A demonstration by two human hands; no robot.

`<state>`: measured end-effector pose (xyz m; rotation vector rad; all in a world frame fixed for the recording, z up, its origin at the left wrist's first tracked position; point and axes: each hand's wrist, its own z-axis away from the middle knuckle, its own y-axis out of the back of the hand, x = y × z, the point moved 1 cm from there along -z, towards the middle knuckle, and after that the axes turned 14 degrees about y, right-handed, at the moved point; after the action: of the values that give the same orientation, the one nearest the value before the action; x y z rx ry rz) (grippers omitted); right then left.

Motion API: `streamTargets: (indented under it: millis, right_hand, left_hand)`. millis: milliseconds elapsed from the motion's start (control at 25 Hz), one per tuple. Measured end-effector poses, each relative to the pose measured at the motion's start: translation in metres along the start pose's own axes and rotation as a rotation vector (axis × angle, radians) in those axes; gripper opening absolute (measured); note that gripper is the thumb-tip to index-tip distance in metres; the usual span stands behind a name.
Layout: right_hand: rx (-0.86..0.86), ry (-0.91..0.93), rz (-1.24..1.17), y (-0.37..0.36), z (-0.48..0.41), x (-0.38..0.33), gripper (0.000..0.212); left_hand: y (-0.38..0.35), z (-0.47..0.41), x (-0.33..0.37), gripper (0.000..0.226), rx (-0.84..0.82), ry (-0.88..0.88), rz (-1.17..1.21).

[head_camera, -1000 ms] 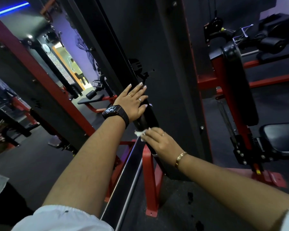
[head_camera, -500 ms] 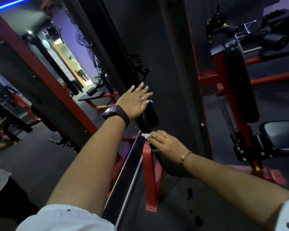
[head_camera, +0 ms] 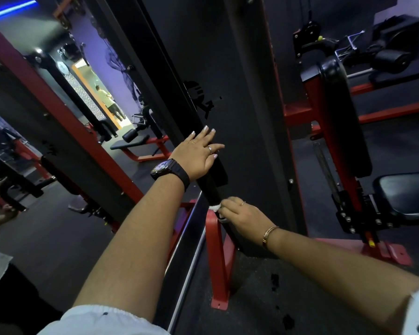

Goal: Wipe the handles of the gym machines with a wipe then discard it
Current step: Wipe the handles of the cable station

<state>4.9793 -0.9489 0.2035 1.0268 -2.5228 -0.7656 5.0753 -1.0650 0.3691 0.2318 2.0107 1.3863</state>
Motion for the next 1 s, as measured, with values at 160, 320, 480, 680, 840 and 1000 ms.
streamTargets:
  millis: [160, 320, 480, 680, 840, 1000]
  right_hand:
    - [0.218, -0.176, -0.031, 0.001, -0.042, 0.002, 0.034]
    - [0.17, -0.103, 0.063, -0.01, -0.036, 0.001, 0.04]
    - [-0.04, 0.088, 0.086, -0.013, 0.01, -0.006, 0.032]
    - [0.18, -0.127, 0.113, -0.019, -0.04, -0.002, 0.047]
    - [-0.055, 0.111, 0.27, -0.024, -0.004, -0.008, 0.036]
    - [-0.118, 0.129, 0.222, -0.019, 0.021, -0.015, 0.036]
  left_hand:
    - [-0.005, 0.003, 0.004, 0.045, 0.082, 0.039, -0.039]
    - [-0.004, 0.005, 0.005, 0.045, 0.103, 0.083, -0.053]
    - [-0.005, 0.007, 0.005, 0.044, 0.109, 0.109, -0.034]
    - [-0.009, 0.006, 0.005, 0.043, 0.113, 0.116, 0.021]
    - [-0.01, 0.006, 0.005, 0.043, 0.099, 0.123, 0.052]
    - [-0.012, 0.006, 0.005, 0.042, 0.107, 0.14, 0.08]
